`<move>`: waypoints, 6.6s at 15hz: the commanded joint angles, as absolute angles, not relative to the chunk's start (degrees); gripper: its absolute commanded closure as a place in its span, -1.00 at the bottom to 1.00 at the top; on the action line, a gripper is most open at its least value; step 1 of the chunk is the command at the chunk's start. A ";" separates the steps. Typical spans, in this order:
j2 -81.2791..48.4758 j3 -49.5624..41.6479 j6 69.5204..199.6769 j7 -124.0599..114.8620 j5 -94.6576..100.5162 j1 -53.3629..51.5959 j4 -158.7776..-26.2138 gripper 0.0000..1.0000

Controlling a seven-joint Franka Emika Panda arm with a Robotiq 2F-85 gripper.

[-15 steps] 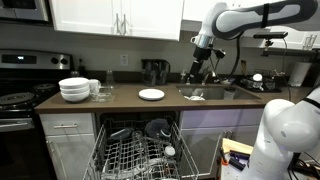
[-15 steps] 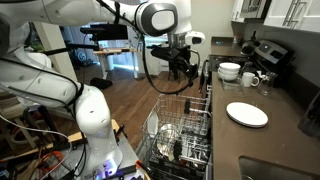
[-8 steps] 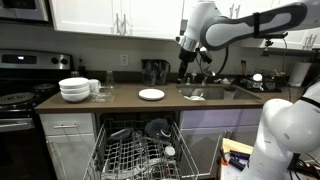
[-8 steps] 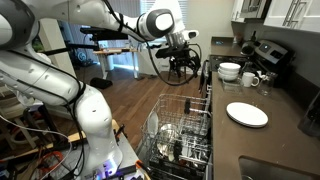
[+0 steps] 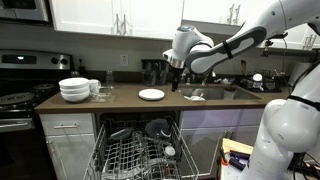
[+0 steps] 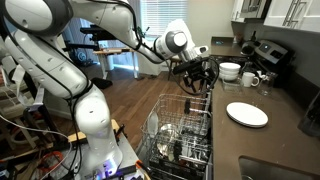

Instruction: Take the top white plate and put it in the dishwasher

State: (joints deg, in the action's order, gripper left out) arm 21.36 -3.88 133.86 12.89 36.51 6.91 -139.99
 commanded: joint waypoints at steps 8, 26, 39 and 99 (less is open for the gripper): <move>2.50 -3.81 139.16 1.23 54.21 7.33 -129.39 -1.00; -3.47 -5.14 146.08 -5.85 65.72 6.97 -125.82 -1.00; -11.70 -5.69 144.94 -14.29 76.01 6.77 -120.96 -1.00; -11.59 -5.61 144.76 -27.45 87.78 7.00 -121.91 -0.68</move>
